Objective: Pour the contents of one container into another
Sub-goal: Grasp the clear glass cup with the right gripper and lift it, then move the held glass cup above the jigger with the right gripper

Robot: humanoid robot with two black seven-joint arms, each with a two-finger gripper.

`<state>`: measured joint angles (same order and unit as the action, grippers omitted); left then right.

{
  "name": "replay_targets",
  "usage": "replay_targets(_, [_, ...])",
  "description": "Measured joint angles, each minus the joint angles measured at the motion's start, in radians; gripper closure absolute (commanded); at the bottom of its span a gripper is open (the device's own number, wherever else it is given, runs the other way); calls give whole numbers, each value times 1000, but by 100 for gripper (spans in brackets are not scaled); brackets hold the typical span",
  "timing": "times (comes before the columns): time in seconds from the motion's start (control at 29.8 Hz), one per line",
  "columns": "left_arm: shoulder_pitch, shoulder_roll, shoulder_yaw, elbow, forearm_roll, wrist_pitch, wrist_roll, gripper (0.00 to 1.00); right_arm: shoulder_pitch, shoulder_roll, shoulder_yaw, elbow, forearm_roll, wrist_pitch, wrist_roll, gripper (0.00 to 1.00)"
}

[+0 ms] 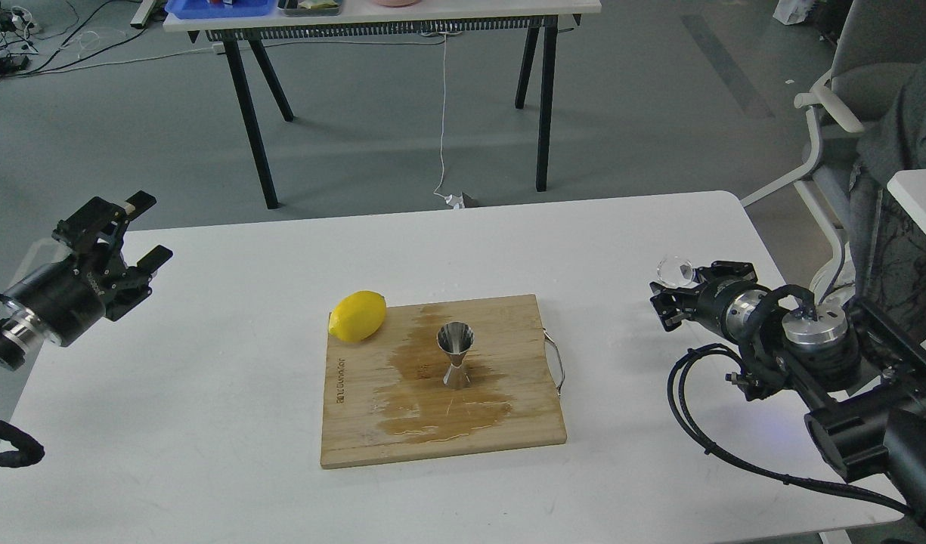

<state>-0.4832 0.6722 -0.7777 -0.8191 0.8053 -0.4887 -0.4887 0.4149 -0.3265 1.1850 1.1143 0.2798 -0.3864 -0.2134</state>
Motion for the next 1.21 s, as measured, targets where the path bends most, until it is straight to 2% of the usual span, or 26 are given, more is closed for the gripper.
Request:
replay_targets(0.2, [0, -10, 0, 0, 0, 0, 0, 0, 148, 27, -107, 38, -79, 29, 6, 58])
replay_targets(0.5, [0, -17, 1, 0, 0, 0, 0, 0, 203, 110, -351, 111, -284, 87, 9, 58])
replay_targets(0.97, [2, -17, 4, 0, 0, 0, 0, 0, 259, 103, -578, 207, -459, 89, 19, 58])
replay_targets(1.21, [7, -16, 5, 0, 1, 0, 0, 0, 284, 96, -675, 225, -594, 93, 49, 58])
